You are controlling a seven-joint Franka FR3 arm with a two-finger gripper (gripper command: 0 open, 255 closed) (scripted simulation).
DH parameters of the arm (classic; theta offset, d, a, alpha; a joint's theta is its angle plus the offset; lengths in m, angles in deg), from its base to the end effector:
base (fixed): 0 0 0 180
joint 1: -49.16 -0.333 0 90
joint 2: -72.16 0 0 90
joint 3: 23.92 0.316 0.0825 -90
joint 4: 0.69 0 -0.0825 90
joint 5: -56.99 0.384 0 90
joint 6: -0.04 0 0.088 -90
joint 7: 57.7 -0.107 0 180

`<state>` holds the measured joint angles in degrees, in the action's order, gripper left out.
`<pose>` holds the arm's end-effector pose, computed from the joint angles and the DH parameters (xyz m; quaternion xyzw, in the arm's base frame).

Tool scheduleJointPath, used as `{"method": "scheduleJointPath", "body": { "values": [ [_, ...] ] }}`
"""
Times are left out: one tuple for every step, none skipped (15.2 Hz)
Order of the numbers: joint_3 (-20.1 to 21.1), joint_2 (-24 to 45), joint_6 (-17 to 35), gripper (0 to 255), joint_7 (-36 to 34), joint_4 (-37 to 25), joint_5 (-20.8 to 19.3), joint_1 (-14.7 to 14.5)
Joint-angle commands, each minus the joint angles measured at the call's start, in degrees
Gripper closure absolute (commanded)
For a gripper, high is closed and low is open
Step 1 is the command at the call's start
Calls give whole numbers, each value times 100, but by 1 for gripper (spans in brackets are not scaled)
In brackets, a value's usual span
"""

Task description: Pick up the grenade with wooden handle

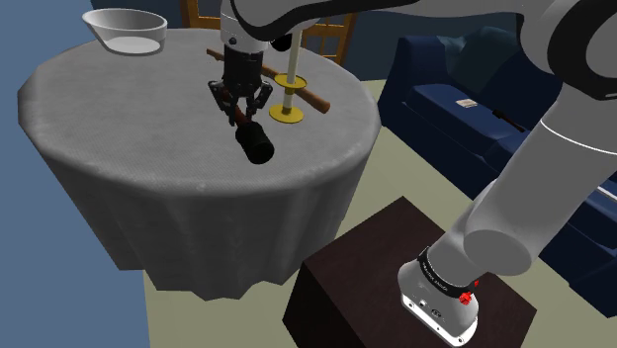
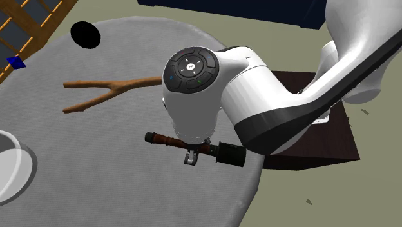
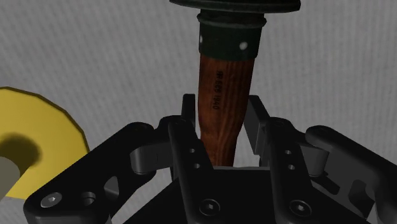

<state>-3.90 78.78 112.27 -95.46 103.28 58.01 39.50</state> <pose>0.5215 0.2904 0.4792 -0.9966 0.0750 0.0008 0.0331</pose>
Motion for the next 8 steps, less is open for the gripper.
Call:
{"method": "scheduleJointPath", "body": {
  "values": [
    [-2, 6, 1, 255, 0, 1, -1, 2],
    [-3, 5, 0, 255, 1, 0, -1, 2],
    [-3, 3, 2, 255, 2, 5, 0, 3],
    [-3, 2, 1, 255, 2, 5, 1, 3],
    [0, -14, -1, 255, -1, 18, 6, 1],
    [1, -28, -74, 255, -1, -42, 11, 2],
    [1, -41, -148, 255, -1, -104, 15, 3],
    [2, -51, -223, 255, -2, -169, 18, 4]
  ]
}}
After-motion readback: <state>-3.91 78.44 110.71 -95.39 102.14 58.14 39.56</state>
